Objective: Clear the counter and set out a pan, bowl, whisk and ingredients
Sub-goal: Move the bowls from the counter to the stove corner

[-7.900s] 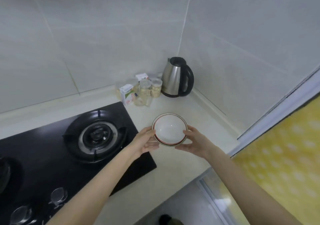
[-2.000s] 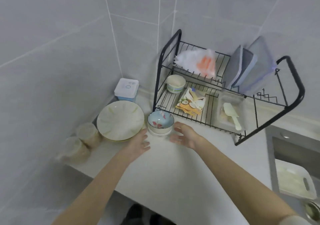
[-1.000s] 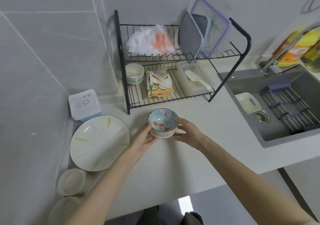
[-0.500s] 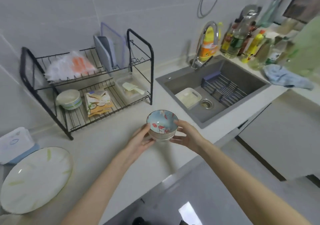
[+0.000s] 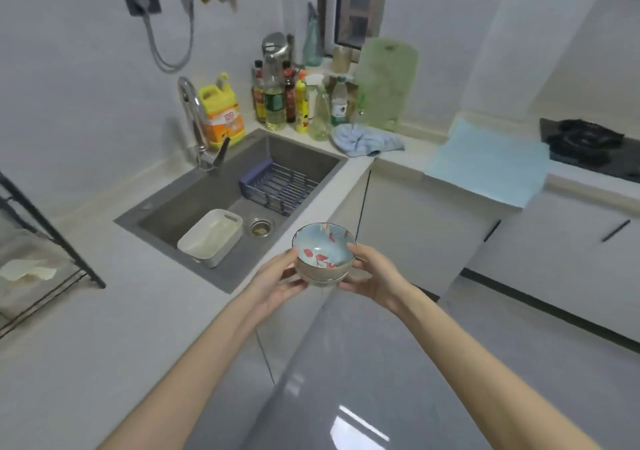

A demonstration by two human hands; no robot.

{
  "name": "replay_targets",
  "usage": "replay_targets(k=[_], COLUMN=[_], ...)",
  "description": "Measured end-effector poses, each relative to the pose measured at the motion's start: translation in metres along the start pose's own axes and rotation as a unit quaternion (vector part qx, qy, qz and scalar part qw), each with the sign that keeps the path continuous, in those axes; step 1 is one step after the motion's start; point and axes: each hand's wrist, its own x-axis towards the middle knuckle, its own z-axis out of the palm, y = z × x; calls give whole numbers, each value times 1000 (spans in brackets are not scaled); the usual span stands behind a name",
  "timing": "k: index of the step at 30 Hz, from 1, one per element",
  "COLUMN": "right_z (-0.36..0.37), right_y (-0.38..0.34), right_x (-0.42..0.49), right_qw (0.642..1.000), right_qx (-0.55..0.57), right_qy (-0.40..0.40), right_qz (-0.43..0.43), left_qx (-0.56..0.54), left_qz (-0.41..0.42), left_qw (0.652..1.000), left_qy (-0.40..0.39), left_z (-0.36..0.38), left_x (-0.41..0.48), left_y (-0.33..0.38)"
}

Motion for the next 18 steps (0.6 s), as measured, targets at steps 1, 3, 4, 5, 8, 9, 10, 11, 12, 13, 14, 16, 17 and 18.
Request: replay_targets(k=[1, 3, 4, 5, 8, 9, 10, 11, 12, 13, 14, 16, 17, 18], right_z=[-19, -59, -74, -88, -128, -140, -156, -169, -182, -194, -205, -234, -246, -257], right_y=[-6, -20, -25, -30, -47, -50, -56, -60, -66, -70, -75, -89, -97, -105], right_x=[-1, -5, -7, -9, -11, -9, -7, -6, -4, -2, 0, 10, 14, 18], right_qw=[1000, 998, 997, 995, 988, 985, 982, 979, 975, 972, 969, 961, 957, 953], right_qx=[10, 33, 43, 56, 89, 96, 106, 113, 121, 130, 138, 155, 164, 172], right_qy=[13, 44, 61, 80, 118, 127, 142, 154, 168, 177, 187, 210, 218, 226], right_qz=[-7, -22, -28, -34, -52, -59, -67, -75, -79, -84, -84, -93, -98, -104], left_qx=[10, 35, 45, 54, 78, 89, 104, 111, 117, 119, 127, 148, 151, 157], left_qz=[-8, -24, -29, -32, -49, -56, -65, -69, -74, -77, -81, -91, -94, -96], left_qw=[1000, 998, 996, 994, 986, 983, 978, 975, 972, 969, 966, 956, 953, 949], left_qy=[-15, -50, -68, -90, -137, -150, -167, -182, -191, -201, -210, -236, -247, -257], left_z=[20, 66, 82, 97, 141, 153, 173, 189, 205, 219, 233, 268, 284, 299], left_x=[6, 21, 28, 37, 68, 78, 90, 100, 111, 119, 128, 156, 168, 180], left_y=[-1, -3, -4, -5, -9, -10, -12, -13, -14, -14, -14, -15, -14, -13])
